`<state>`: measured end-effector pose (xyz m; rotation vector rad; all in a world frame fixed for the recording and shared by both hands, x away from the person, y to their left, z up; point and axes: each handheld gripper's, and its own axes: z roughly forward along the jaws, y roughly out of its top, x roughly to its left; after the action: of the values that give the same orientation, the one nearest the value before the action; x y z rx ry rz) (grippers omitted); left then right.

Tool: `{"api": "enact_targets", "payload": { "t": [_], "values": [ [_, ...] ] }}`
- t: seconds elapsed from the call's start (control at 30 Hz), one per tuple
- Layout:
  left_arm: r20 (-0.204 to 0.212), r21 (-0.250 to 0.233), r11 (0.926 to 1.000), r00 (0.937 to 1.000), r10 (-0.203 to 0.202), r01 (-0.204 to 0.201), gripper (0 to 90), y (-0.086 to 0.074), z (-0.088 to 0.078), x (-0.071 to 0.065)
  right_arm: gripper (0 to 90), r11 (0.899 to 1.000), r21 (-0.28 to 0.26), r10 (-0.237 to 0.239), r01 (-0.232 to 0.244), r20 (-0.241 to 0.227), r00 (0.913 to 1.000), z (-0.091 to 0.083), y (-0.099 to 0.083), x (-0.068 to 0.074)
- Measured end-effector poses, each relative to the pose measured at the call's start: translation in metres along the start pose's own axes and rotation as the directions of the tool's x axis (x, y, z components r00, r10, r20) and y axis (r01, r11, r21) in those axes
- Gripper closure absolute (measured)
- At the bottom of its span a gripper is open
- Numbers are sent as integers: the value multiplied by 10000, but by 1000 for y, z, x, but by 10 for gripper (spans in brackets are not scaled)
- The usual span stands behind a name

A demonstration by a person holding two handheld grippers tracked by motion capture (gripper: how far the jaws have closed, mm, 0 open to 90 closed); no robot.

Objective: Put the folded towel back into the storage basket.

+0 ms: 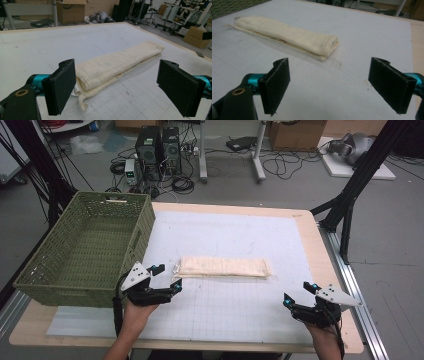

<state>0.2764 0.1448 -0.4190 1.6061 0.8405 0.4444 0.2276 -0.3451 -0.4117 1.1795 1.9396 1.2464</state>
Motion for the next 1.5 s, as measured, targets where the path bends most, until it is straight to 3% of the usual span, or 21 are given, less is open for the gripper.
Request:
{"api": "enact_targets", "payload": {
  "t": [0.23,0.33,0.43,0.57,0.77,1.0,1.23,1.37,1.4,1.5],
  "values": [
    [83,214,9993,9994,-323,321,164,2,2,0,164,10000,72,-45,45,7,10000,1,-1,0],
    [57,260,9991,9995,-326,324,164,4,3,0,163,9999,86,-54,54,25,10000,1,-1,1],
    [-70,400,9992,10000,-54,57,164,7,3,-1,163,10000,87,-39,39,12,10000,1,-1,0],
    [-60,375,9991,9998,-189,191,163,12,6,-1,164,9999,162,31,-29,-133,9999,2,-1,1],
    [42,570,9975,9991,-425,422,160,28,18,4,164,9999,140,-11,12,-111,9999,1,0,1],
    [164,1019,9947,9998,-112,95,161,43,37,4,164,9999,102,-32,33,-95,10000,2,0,0],
    [12,1763,9839,9995,-301,294,161,44,58,11,164,9999,125,-94,95,-103,9999,3,-1,1],
    [-374,2158,9745,9978,-540,609,174,39,65,18,164,9999,161,-48,50,-105,9999,3,-1,1],
    [-492,2367,9687,9967,-650,749,184,37,68,21,164,9998,171,-26,28,-96,10000,3,-1,1],
    [-622,2533,9639,9957,-681,818,213,35,71,23,164,9998,219,-32,34,-87,10000,3,-1,1]
  ]
}}
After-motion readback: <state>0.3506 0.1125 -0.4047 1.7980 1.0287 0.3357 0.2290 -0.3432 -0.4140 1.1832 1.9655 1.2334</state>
